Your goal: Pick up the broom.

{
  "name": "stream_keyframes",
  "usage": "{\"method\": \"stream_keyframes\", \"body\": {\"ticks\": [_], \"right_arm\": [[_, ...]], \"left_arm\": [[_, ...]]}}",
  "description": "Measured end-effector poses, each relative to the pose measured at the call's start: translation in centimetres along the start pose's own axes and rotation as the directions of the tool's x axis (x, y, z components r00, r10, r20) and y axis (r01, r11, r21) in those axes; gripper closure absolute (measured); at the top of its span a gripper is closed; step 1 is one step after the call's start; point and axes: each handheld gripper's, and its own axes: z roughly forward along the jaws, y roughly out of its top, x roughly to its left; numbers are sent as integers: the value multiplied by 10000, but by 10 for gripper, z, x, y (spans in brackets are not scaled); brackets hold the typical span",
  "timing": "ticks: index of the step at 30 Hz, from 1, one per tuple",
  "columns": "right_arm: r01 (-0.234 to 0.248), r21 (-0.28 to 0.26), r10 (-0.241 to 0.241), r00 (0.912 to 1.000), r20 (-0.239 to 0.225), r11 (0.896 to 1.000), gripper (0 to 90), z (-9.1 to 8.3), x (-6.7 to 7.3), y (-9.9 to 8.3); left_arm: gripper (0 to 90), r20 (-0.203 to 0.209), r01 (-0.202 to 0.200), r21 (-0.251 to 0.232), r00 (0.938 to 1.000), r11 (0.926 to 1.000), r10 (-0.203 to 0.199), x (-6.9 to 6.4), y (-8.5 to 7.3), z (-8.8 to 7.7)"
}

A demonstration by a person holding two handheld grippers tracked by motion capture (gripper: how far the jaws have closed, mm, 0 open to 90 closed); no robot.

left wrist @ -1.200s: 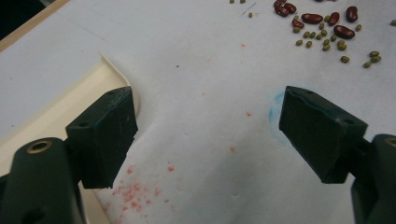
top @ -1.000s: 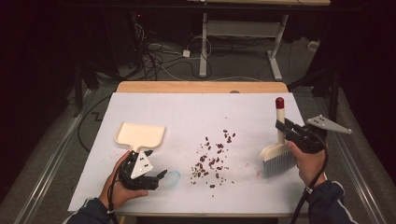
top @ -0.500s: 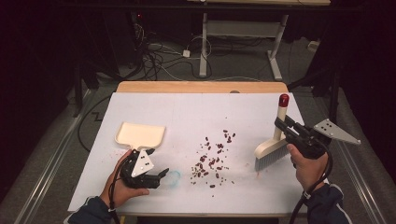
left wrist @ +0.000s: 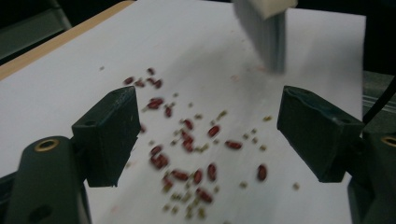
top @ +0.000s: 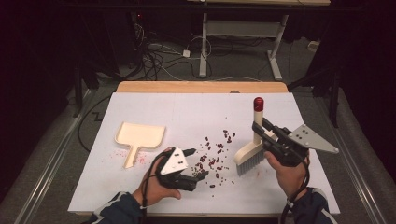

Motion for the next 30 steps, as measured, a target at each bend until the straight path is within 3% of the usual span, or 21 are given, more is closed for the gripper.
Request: {"method": "stream_keyframes", "body": {"ticks": [1,7,11,13,16,20,23,24,28,29,30], "right_arm": [[78,-25,-78,10000,-12,10000,699,2,6,-1],[445,123,-439,9980,-459,9989,699,9,36,-3],[677,-128,-684,9955,-660,9976,699,11,48,-5],[813,-92,-817,9936,-780,9966,699,11,54,-6],[1049,-124,-1055,9911,-809,9944,698,11,61,-6],[1093,-129,-1100,9897,-912,9939,697,9,65,-5],[1156,-185,-1169,9882,-991,9931,695,7,64,-4],[1147,-152,-1157,9865,-1162,9933,692,7,62,-3],[1128,-88,-1126,9779,-1762,9936,655,5,51,-3],[1358,-71,-1345,9710,-1974,9907,639,4,47,-2],[1358,-71,-1345,9710,-1974,9907,639,4,47,-2]], "left_arm": [[205,379,24,-166,9993,9999,-18,-7,8,13],[223,839,323,-521,9961,9981,-279,-14,26,36],[297,668,156,-542,9977,9984,-120,-16,28,44],[326,642,473,-574,9970,9972,-435,-13,27,51],[399,542,388,-488,9979,9981,-362,-10,27,51],[579,635,309,-484,9976,9983,-278,-6,25,49],[646,560,177,-509,9983,9985,-149,-3,25,44],[657,885,55,-429,9961,9991,-17,0,26,41],[660,773,-319,-218,9964,9993,335,0,27,34],[660,977,-372,-164,9945,9992,386,2,27,31],[660,1185,-420,-103,9920,9991,430,3,27,29]]}}
